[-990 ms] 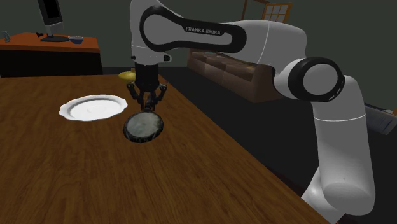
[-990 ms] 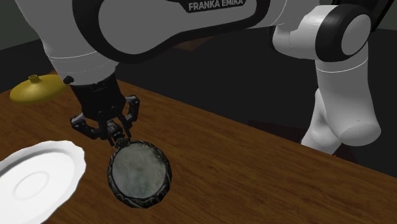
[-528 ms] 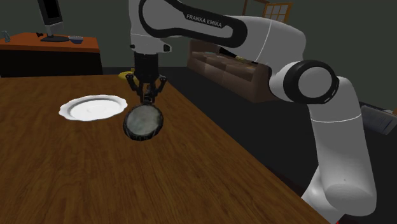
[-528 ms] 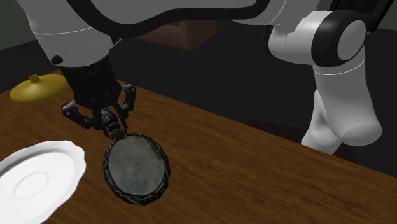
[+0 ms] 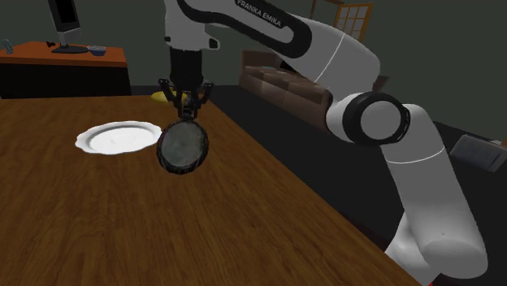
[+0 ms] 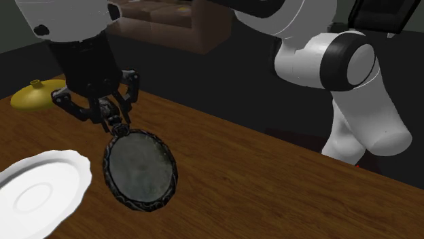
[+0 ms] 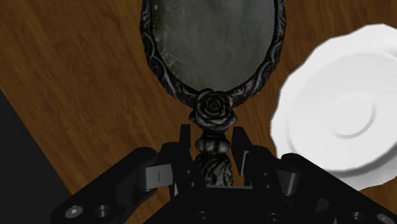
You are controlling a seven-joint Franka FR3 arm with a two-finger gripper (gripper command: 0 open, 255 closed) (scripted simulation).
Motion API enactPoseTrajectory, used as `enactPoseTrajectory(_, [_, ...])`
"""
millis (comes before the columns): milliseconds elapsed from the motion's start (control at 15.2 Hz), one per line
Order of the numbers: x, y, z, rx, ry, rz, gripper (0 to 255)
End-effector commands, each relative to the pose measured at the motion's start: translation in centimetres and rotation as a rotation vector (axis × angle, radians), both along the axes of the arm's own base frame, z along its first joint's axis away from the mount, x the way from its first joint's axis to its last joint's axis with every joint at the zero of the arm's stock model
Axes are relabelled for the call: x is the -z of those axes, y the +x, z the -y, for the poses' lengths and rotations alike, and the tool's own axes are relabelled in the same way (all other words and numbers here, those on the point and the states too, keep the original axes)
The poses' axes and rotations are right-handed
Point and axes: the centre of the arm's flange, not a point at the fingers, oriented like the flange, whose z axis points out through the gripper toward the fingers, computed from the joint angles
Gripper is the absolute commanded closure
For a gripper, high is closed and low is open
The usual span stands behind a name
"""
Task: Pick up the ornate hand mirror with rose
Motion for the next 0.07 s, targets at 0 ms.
enactPoseTrajectory(0, [-0.25, 0.02, 0.06, 0.001, -0.001, -0.001, 255])
